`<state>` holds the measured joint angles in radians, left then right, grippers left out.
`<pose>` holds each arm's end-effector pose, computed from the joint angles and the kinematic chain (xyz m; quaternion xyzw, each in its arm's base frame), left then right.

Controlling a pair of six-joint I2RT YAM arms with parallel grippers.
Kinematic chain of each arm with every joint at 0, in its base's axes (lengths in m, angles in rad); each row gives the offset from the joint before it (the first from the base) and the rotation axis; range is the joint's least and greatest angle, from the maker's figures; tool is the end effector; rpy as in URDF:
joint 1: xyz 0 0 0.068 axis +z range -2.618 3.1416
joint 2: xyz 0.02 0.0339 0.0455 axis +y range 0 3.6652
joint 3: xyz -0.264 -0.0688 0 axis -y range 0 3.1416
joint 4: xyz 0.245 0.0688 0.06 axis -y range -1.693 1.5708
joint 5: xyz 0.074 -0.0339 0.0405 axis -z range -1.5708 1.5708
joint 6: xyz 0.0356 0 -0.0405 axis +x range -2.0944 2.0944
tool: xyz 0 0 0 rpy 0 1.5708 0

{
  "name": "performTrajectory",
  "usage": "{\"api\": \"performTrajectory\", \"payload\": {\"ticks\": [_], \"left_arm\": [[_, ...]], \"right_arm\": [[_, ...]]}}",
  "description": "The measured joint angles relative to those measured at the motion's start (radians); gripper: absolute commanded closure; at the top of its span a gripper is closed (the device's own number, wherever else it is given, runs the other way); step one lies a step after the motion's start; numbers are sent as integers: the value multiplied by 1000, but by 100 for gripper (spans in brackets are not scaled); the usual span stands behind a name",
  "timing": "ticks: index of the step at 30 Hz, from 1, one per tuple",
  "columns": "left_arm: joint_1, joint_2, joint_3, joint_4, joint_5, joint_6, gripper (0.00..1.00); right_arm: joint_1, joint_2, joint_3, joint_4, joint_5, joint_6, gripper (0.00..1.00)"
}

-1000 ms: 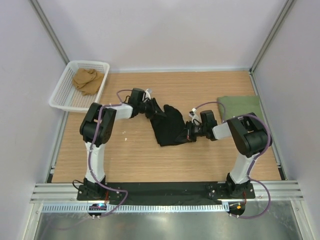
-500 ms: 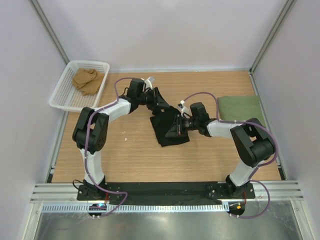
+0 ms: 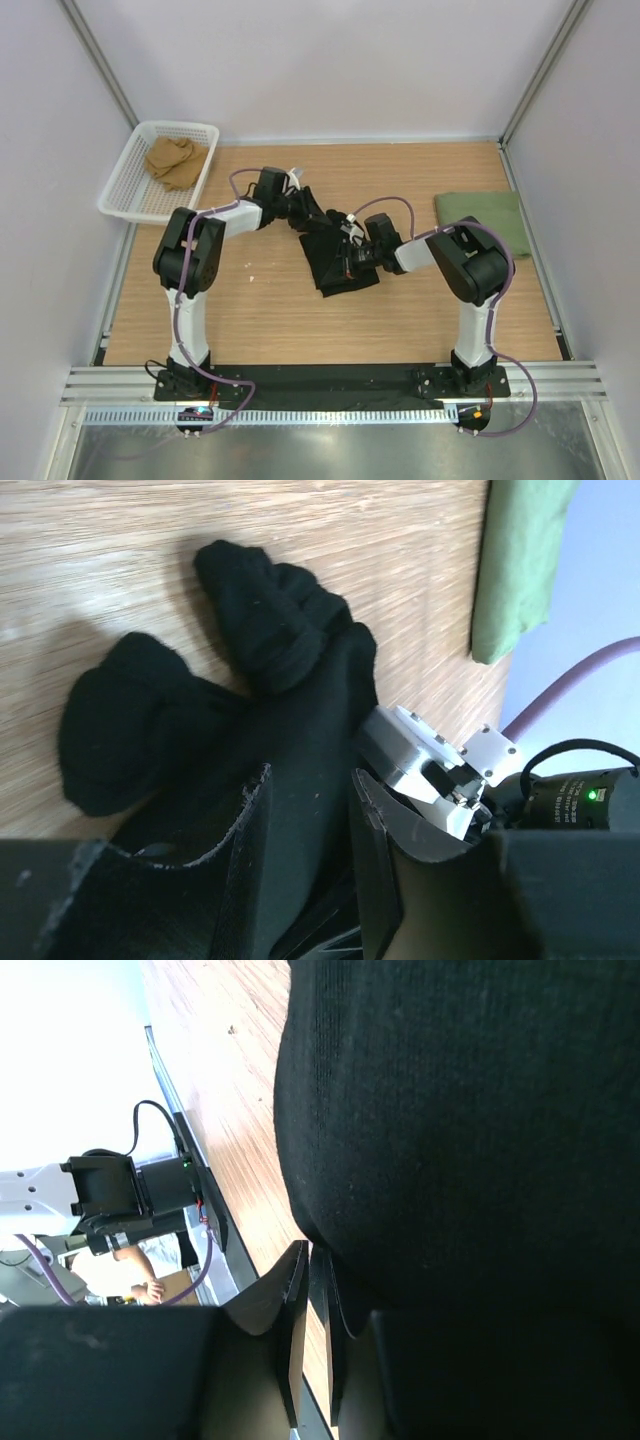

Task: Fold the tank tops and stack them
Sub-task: Neatly place the folded tank top to the corner

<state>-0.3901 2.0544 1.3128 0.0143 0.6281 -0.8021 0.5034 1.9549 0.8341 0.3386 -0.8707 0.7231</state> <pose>0.3997 -0.1869 0.1576 -0.0537 0.8753 -0.4518 0.1640 0.2919 0.1919 0.0954 -0.0693 0.8499 0.5189 0.0608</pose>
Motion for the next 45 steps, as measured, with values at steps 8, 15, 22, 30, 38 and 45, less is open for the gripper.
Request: {"api": "performTrajectory", "payload": {"ticks": [8, 15, 22, 30, 38, 45], "left_arm": [[6, -45, -35, -29, -26, 9, 61], [6, -249, -151, -51, -97, 27, 42], [5, -377, -245, -61, -204, 28, 1], [-47, -430, -381, -92, -365, -39, 1], [-119, -394, -421, -48, -427, -153, 0], [-145, -337, -435, 42, -424, -222, 7]], "right_arm": [[1, -56, 6, -86, 22, -48, 59], [-32, -192, 116, -300, 143, -170, 48], [-123, -246, 239, -484, 311, -284, 18], [-146, -235, 339, -634, 536, -365, 15], [-145, -110, 406, -698, 663, -416, 12], [-122, -56, 421, -724, 685, -434, 16]]}}
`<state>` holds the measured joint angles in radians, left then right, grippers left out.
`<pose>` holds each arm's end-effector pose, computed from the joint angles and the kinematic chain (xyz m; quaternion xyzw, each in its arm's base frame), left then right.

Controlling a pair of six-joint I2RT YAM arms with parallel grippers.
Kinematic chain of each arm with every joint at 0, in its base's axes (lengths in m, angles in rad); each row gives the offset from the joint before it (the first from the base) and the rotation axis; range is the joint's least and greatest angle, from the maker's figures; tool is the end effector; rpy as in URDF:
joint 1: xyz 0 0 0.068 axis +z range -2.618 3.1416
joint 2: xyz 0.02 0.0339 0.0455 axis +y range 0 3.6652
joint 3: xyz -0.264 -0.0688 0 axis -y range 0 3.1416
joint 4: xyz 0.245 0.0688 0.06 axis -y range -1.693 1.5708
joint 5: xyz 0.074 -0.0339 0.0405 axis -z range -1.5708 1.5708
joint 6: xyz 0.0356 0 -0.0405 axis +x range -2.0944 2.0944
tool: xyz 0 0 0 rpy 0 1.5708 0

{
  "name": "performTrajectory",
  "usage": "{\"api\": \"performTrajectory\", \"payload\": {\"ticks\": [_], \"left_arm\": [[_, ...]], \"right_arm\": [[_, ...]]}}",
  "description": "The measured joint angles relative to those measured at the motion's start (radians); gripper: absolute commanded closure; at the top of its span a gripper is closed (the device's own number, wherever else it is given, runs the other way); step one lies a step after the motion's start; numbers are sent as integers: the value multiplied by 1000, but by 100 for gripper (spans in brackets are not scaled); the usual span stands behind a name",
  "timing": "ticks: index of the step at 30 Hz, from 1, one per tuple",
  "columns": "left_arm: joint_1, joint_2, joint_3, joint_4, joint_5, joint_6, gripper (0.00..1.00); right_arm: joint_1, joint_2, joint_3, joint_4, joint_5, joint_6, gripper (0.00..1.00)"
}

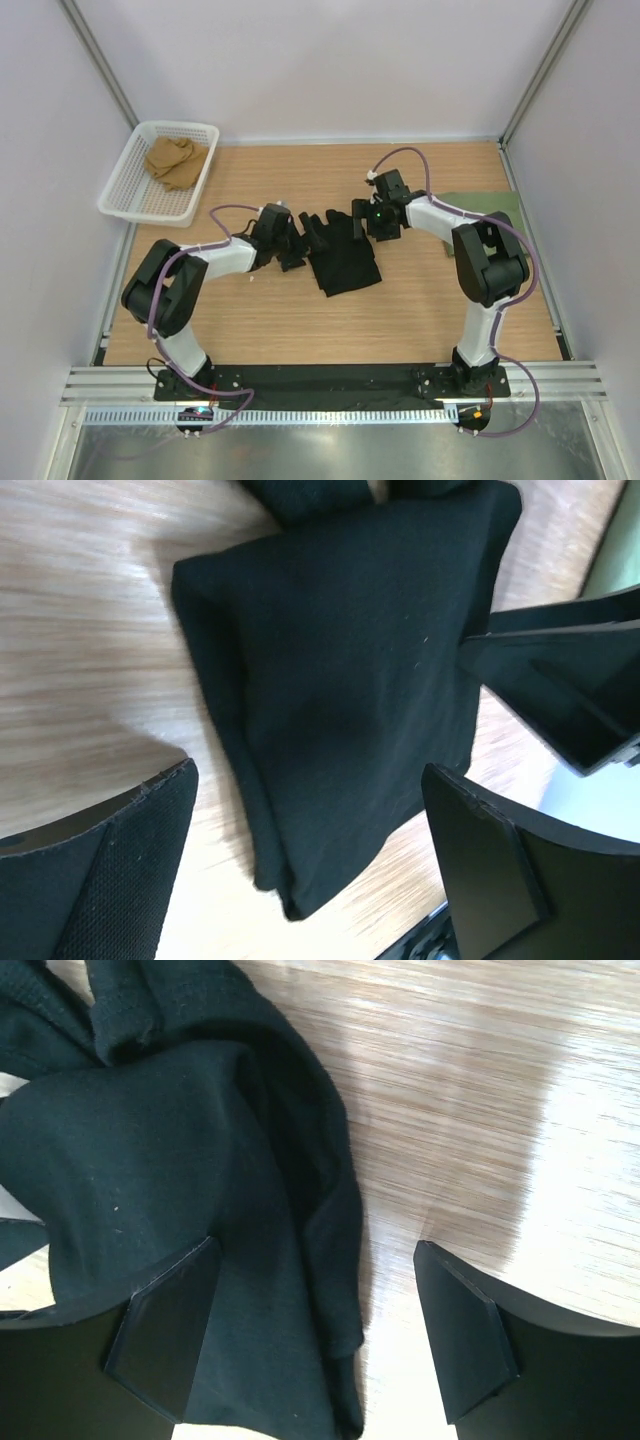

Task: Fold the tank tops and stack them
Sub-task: Neatly place the folded tank top to the corner

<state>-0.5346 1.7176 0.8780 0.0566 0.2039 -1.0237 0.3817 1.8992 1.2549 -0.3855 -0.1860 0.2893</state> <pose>0.2924 -0.1815 0.1556 -0.1845 0.9008 -0.3351 0.2056 0.3624 0.1526 0.1708 -0.0691 0.9573 0.1721 0.2218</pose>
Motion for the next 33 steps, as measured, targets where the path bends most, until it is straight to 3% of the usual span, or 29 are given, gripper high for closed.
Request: {"api": "performTrajectory", "payload": {"ticks": [4, 10, 18, 27, 33], "left_arm": [[0, 8, 0, 23, -7, -16, 7], [1, -27, -8, -17, -45, 21, 8], [4, -175, -80, -72, -46, 85, 8], [4, -208, -106, -94, 0, 137, 9], [4, -250, -135, -113, 21, 170, 9]], "right_arm": [[10, 2, 1, -1, 61, 10, 18], [-35, -35, 4, -61, 348, 38, 33], [-120, -42, 88, -182, 733, 29, 33], [-133, 38, 157, -246, 932, 15, 39], [-133, 126, 163, -267, 971, 1, 45]]}}
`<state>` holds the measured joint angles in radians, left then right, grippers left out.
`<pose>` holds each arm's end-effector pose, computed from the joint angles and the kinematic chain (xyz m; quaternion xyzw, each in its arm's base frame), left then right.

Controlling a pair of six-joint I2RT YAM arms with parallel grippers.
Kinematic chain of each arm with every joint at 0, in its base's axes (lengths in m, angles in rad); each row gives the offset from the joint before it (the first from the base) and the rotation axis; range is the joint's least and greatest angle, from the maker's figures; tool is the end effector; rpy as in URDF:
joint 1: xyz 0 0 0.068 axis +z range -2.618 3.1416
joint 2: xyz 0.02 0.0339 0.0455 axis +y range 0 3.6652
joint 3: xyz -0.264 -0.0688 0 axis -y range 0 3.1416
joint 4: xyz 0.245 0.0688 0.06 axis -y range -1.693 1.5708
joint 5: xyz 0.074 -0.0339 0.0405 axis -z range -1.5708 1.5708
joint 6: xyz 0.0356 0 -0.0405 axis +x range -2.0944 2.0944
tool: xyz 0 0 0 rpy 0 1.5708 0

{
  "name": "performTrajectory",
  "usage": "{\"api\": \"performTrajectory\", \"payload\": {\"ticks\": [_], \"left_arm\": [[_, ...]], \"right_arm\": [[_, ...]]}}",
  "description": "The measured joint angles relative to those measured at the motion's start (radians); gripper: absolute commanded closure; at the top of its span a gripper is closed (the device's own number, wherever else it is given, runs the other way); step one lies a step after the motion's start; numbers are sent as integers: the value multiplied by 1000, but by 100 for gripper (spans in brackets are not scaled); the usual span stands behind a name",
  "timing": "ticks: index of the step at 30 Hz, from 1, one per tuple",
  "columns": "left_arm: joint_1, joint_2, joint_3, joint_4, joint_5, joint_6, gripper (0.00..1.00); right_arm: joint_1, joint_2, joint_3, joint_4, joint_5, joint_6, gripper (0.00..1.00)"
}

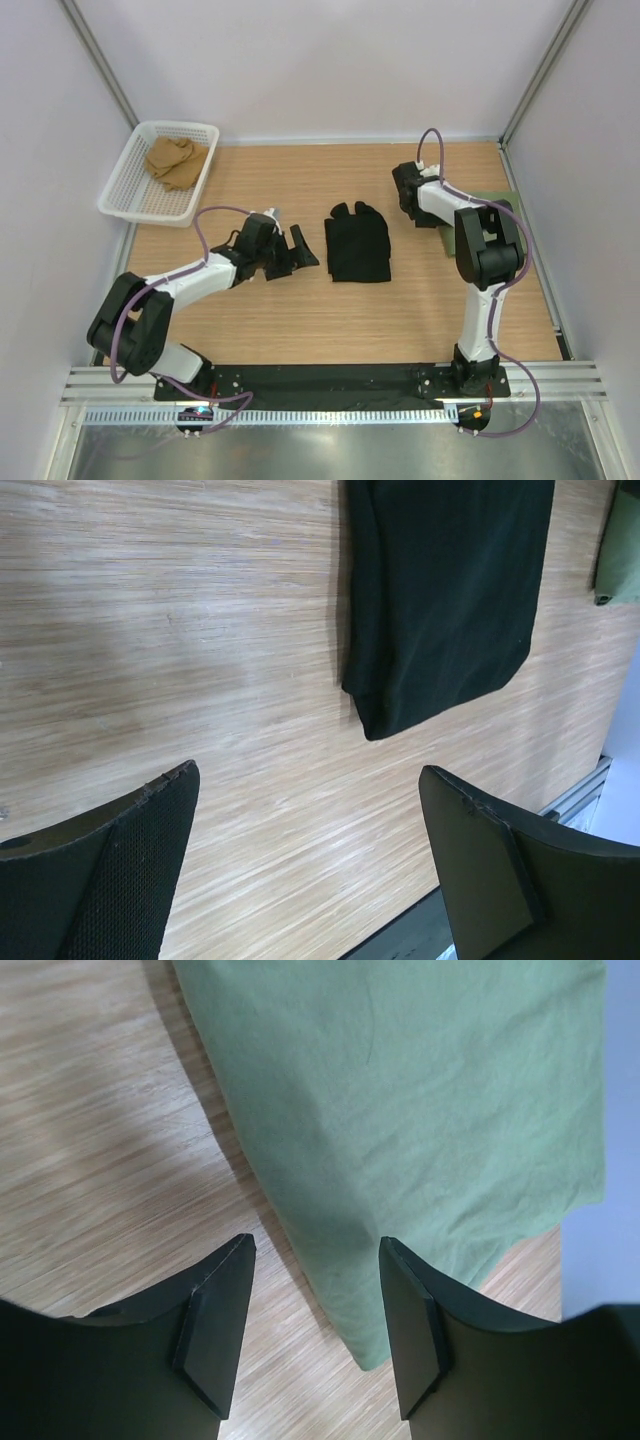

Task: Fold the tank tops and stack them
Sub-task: Neatly place the folded tank top to the corner

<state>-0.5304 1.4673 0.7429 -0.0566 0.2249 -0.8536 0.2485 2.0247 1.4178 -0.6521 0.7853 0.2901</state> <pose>0.2489 -0.1552 0.1821 -0.1050 0.9122 -0.3237 0.2283 0.3955 0.0744 0.1659 0.0784 0.9113 -0.3262 0.2388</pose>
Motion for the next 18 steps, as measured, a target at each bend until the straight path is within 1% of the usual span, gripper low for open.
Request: {"api": "performTrajectory", "payload": {"ticks": [2, 3, 5, 6, 9, 14, 18], "left_arm": [[0, -17, -4, -7, 1, 10, 9], [0, -25, -5, -9, 2, 17, 9], [0, -39, -7, -11, 3, 25, 9], [0, -42, -7, -13, 3, 27, 9], [0, -48, -8, -13, 5, 31, 9], [0, -52, -16, -19, 7, 42, 9], [0, -55, -22, -24, 8, 48, 9]], "right_arm": [[0, 19, 6, -11, 13, -2, 51], [0, 31, 14, -18, 22, -4, 58], [0, 55, 37, -28, 40, -7, 62], [0, 67, 47, -31, 52, -8, 73], [0, 89, 66, -41, 73, -13, 90], [35, 90, 65, -54, 73, -10, 97], [122, 89, 58, -63, 42, 12, 99]]}}
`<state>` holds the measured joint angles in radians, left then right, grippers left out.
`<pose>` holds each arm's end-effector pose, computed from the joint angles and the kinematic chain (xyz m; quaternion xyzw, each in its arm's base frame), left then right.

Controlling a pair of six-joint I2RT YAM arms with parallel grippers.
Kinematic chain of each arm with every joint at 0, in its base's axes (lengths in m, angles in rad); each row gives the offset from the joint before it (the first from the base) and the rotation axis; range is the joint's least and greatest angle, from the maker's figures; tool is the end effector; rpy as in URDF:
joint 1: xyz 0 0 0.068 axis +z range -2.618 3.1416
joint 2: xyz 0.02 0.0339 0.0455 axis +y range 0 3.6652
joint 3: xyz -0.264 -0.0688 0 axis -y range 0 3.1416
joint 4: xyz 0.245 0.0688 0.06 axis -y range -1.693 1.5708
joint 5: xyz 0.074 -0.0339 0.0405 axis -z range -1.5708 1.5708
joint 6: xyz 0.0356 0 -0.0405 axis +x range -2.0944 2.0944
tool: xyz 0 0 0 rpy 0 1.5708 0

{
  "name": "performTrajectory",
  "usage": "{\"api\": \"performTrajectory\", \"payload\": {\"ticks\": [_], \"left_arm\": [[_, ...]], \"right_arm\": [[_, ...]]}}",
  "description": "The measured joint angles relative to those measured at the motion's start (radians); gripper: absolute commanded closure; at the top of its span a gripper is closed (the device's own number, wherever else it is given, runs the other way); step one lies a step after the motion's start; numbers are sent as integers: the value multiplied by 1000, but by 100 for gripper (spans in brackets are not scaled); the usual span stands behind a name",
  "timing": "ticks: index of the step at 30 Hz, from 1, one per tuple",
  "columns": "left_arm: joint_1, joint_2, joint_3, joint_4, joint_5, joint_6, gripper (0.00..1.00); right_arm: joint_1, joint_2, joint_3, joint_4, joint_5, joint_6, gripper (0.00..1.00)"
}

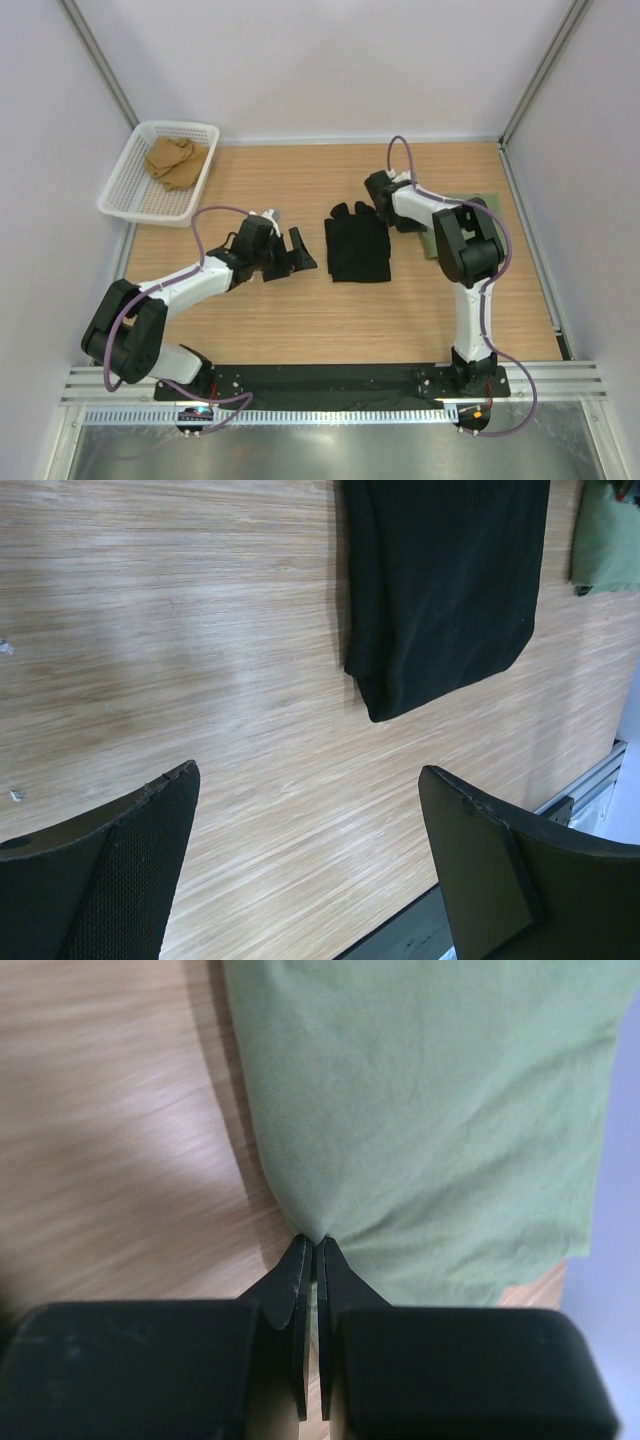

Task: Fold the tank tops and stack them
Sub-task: Neatly place the folded tank top to the corner

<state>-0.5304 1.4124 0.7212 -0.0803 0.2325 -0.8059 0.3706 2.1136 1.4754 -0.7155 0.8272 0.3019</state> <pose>0.2402 -0.1504 0.1885 -0.0809 0.9125 -0.3233 0.2372 0.3917 0.1241 0.1460 0.0123 0.9112 -0.3444 0.2255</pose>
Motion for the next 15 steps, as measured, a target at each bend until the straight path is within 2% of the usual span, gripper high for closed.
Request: {"api": "performTrajectory", "payload": {"ticks": [9, 15], "left_arm": [[8, -4, -6, -6, -1, 3, 9], [60, -24, -20, -18, 3, 4, 9]], "right_arm": [[265, -10, 65, -42, -181, 93, 99], [330, -4, 165, -21, -316, 142, 99]]}}
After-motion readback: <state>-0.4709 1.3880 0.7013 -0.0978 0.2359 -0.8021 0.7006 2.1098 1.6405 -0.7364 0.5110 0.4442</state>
